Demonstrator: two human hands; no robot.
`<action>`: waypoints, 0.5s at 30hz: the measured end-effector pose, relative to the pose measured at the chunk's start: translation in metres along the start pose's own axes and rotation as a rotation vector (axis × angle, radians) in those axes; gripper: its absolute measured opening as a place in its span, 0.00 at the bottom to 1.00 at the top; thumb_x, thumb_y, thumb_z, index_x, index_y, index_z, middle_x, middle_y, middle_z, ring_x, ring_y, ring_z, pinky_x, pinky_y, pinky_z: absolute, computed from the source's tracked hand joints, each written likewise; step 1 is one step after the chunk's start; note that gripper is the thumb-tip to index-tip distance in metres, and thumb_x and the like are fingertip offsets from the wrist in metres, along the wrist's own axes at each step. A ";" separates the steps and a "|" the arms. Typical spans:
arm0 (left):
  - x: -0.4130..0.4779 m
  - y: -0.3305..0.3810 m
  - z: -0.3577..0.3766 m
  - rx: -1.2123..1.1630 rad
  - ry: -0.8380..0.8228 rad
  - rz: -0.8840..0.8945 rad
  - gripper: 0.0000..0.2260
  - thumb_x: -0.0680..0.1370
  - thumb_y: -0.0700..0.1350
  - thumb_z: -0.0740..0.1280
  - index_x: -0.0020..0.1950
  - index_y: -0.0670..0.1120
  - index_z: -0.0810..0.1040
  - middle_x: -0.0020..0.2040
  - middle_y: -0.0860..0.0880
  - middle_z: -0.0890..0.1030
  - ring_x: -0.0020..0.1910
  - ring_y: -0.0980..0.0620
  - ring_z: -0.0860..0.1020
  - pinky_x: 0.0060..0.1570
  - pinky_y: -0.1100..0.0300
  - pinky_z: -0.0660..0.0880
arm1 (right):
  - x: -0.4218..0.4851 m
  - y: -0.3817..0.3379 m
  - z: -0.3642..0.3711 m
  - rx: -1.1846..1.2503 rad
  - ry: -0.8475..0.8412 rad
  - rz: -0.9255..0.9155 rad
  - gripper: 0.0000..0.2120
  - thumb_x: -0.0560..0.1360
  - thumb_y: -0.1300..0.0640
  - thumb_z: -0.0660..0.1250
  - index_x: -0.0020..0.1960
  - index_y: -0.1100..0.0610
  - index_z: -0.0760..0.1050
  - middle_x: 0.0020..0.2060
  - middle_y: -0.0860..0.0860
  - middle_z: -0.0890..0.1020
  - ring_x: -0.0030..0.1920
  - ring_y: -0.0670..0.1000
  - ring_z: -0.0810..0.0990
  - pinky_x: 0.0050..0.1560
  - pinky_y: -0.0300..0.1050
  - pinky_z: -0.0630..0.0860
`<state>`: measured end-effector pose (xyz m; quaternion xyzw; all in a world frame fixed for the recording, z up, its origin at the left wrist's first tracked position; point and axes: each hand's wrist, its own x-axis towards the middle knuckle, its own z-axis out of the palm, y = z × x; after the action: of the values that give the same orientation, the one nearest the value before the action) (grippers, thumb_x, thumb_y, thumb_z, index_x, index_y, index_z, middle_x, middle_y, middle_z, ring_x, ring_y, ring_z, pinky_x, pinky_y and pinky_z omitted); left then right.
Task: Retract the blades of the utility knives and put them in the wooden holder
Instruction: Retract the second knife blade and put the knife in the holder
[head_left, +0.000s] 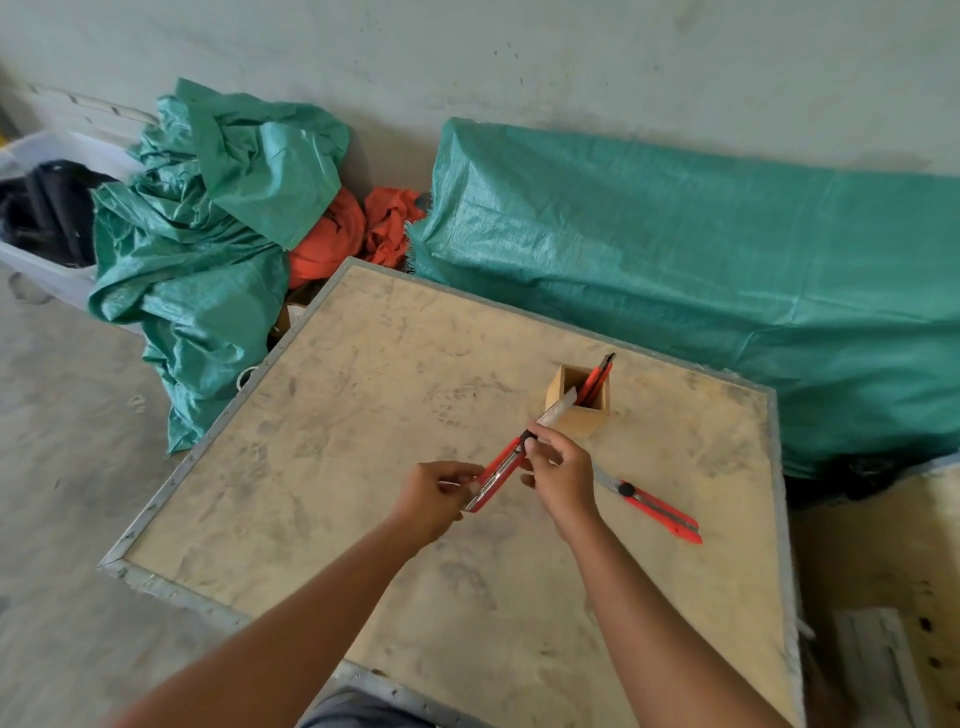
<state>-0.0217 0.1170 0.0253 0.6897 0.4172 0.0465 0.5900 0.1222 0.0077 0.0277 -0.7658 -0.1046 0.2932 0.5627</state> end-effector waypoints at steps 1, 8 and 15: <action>-0.005 0.004 0.008 -0.018 0.009 0.011 0.12 0.77 0.38 0.69 0.59 0.50 0.84 0.48 0.46 0.85 0.36 0.52 0.80 0.35 0.61 0.79 | 0.000 -0.005 -0.009 -0.028 -0.010 -0.032 0.13 0.82 0.59 0.67 0.64 0.50 0.81 0.57 0.54 0.85 0.52 0.51 0.87 0.38 0.36 0.84; -0.039 0.023 0.053 0.042 -0.097 0.158 0.26 0.77 0.39 0.71 0.71 0.57 0.71 0.54 0.54 0.84 0.44 0.56 0.80 0.42 0.61 0.80 | -0.001 -0.037 -0.068 -0.126 -0.049 -0.189 0.11 0.79 0.58 0.71 0.61 0.51 0.82 0.52 0.54 0.85 0.50 0.51 0.87 0.39 0.40 0.85; -0.064 0.049 0.088 -0.115 -0.198 0.221 0.30 0.73 0.32 0.73 0.69 0.56 0.71 0.45 0.51 0.84 0.40 0.56 0.80 0.46 0.56 0.83 | -0.008 -0.054 -0.120 -0.093 -0.168 -0.217 0.11 0.79 0.59 0.71 0.61 0.56 0.82 0.48 0.50 0.86 0.44 0.45 0.86 0.38 0.35 0.83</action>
<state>0.0114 0.0104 0.0677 0.6976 0.2751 0.0667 0.6582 0.1929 -0.0741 0.1042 -0.7480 -0.2468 0.2886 0.5444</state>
